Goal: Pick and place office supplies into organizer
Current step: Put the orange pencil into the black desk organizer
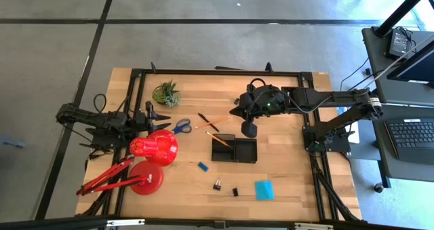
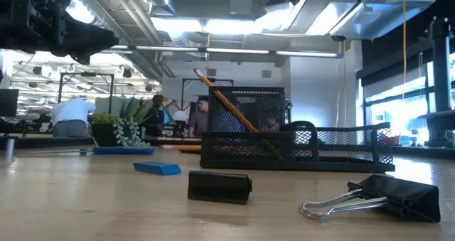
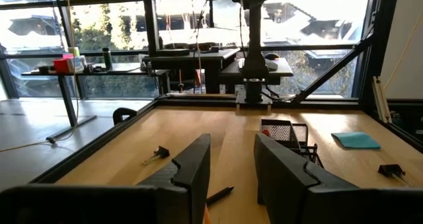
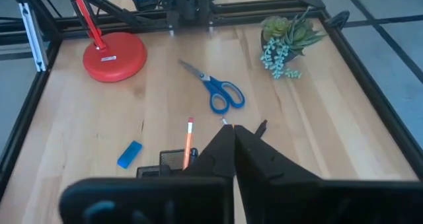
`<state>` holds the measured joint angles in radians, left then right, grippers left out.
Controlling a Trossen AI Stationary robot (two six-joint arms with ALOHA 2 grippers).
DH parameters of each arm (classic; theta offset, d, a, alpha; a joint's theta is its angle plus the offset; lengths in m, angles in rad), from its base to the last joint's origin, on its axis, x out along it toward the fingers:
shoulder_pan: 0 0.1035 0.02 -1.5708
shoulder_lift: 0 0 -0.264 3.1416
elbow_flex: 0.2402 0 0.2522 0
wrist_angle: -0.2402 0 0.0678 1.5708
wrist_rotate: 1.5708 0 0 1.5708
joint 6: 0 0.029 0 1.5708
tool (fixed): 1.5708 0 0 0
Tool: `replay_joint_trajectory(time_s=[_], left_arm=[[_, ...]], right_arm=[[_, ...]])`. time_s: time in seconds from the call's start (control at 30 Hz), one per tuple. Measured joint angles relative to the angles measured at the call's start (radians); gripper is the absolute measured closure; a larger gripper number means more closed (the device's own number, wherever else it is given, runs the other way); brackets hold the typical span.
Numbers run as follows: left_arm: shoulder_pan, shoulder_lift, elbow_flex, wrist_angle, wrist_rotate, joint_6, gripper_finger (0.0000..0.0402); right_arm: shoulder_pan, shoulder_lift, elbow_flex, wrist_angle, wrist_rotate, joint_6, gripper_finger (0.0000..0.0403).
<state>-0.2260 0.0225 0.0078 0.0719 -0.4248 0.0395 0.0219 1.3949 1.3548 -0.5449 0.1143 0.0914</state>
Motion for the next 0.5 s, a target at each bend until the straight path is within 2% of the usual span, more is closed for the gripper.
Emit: replay_joint_trajectory(time_s=[0.2,0.5], left_arm=[[0.000,0.000,0.000,0.000,0.000,0.000,0.0290],[0.000,0.000,0.000,0.000,0.000,0.000,0.0290]], right_arm=[[0.000,0.000,0.000,0.000,0.000,-0.025,0.0397],[0.000,0.000,0.000,0.000,0.000,-0.052,0.0374]])
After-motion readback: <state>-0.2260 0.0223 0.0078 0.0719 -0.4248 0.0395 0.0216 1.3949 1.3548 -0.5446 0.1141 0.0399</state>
